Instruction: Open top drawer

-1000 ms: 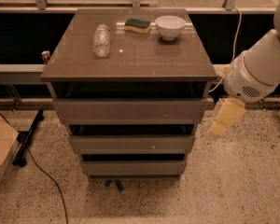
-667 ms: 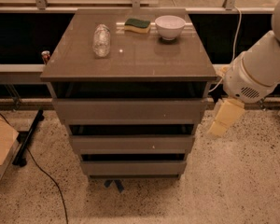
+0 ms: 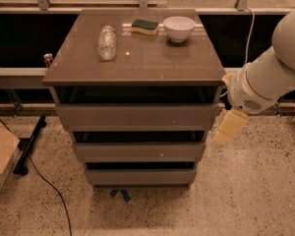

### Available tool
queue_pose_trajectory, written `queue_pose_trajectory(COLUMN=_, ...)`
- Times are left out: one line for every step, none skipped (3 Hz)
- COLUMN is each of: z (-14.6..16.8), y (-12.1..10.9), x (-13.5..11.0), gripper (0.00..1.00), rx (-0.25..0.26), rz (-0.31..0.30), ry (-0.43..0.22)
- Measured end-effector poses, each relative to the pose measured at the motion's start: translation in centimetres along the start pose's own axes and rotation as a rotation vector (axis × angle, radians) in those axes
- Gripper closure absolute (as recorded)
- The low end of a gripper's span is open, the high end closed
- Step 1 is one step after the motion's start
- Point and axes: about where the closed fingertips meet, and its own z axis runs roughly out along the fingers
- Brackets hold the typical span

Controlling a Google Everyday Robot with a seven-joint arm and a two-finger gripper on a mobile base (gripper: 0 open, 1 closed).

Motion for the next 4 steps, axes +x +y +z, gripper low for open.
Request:
queue_pose_trajectory(z=1.5, y=-0.6, x=0.2, gripper=0.00, rx=0.024, rz=0.010, ry=-0.029)
queue_pose_trajectory(z=3.1, y=-1.1, x=0.2, gripper=0.00, rx=0.038, rz=0.022, ry=-0.058)
queue_pose_trajectory(z=5.2, y=-1.3, x=0.1, gripper=0.00, rx=0.026, rz=0.029, ry=-0.081)
queue_pose_trajectory(z=7.4, y=-1.4, x=0.1, gripper=0.00, rx=0.003, rz=0.042, ry=-0.098)
